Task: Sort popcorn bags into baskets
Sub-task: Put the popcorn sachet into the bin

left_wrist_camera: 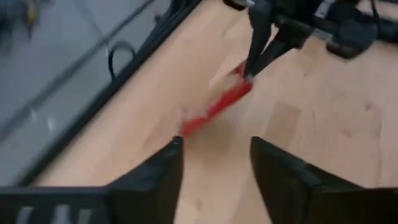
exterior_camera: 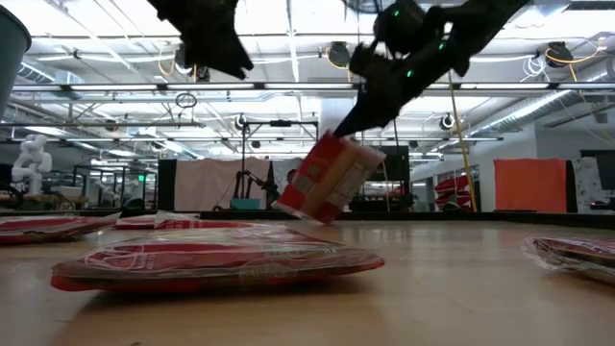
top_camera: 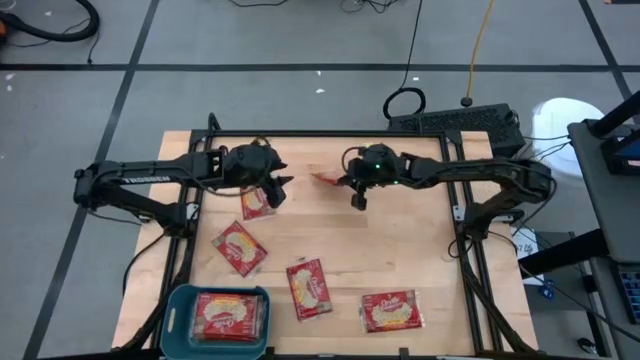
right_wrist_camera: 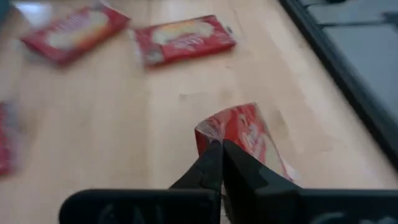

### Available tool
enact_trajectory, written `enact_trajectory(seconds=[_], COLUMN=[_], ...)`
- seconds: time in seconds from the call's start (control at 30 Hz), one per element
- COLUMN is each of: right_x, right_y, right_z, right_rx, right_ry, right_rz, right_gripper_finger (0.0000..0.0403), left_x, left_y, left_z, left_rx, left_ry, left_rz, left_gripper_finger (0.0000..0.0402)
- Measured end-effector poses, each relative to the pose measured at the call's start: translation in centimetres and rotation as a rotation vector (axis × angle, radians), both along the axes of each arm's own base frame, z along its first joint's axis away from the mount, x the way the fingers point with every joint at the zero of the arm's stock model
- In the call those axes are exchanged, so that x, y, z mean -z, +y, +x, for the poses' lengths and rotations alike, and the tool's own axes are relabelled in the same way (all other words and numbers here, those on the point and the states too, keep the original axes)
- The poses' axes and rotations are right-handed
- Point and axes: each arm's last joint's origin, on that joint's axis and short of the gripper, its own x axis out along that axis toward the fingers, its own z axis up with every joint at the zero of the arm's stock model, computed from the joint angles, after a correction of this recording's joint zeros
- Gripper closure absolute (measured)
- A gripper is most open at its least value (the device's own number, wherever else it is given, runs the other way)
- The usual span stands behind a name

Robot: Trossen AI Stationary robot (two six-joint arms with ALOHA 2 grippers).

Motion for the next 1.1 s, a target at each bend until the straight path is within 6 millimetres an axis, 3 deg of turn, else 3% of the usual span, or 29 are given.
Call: enact_trajectory(seconds=[0.13,0.27,0.43,0.67,0.87,1.1], right_x=[-1.7,-2.7,-2.9,-2.5,-2.3,-2.2], right_y=[1.1,1.8,2.4,3.0,3.0,3.0], right_z=[-0.9,-1.5,-1.6,-1.5,-1.7,-1.8], right_rx=[0.019,0.038,0.070,0.062,0.073,0.073], right_ry=[-0.037,-0.059,-0.067,-0.032,-0.003,0.006], right_rz=[0.061,0.117,0.195,0.219,0.231,0.233], right_gripper_finger=[0.0403,0.0403,0.0403,0.0403,0.0403,0.0403], left_x=[0.4,1.5,3.7,7.4,10.4,12.3], left_y=[0.1,0.2,0.3,1.0,2.0,3.3], left_z=[1.6,3.6,6.3,9.6,10.9,12.5], left_rx=[0.167,0.295,0.432,0.434,0.446,0.502], left_ry=[0.026,0.021,-0.004,-0.015,0.024,-0.076], left_rz=[0.166,0.220,0.215,0.184,0.128,0.124], left_gripper_finger=[0.0139,0.0110,0.0120,0.0115,0.0110,0.0136])
